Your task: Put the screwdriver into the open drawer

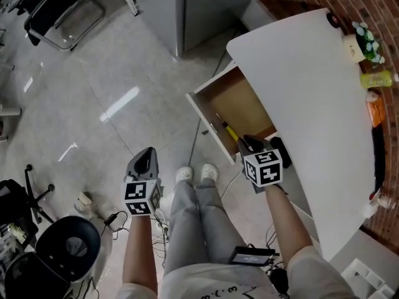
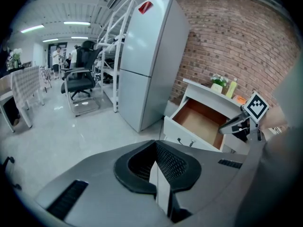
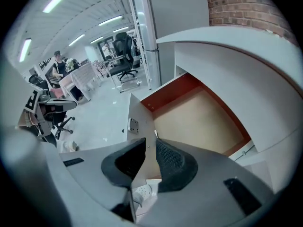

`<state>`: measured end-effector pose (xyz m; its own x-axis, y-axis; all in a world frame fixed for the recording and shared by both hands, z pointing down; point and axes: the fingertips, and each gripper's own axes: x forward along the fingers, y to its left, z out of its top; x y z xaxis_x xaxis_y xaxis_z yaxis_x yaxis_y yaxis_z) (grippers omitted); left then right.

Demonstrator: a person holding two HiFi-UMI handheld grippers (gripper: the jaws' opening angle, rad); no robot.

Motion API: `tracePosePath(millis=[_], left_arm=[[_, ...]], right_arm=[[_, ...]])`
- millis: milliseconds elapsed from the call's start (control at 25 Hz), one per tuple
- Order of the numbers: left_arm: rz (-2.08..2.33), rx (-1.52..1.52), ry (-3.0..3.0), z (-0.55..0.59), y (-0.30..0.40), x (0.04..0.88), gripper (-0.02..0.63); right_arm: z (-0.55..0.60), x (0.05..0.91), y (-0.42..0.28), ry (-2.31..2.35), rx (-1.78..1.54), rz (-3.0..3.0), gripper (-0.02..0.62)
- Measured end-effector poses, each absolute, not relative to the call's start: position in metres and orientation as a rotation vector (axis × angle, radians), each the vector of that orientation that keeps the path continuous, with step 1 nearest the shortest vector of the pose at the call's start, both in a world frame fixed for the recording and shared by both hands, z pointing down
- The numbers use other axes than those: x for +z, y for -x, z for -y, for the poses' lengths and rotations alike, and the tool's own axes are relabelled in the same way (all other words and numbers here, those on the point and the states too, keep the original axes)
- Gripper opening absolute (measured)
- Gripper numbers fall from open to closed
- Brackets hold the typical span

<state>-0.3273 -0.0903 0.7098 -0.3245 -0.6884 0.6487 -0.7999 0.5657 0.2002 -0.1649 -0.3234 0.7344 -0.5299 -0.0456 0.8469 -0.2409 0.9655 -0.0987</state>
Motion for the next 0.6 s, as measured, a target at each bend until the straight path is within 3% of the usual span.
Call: tracePosePath(millis=[600], left_arm=[[2.159,0.165,-1.217,0.085,0.323,0.625,0.011]], right_arm=[[0.314,0.637,0.168,-0.193,0.196,2.213,0.071]])
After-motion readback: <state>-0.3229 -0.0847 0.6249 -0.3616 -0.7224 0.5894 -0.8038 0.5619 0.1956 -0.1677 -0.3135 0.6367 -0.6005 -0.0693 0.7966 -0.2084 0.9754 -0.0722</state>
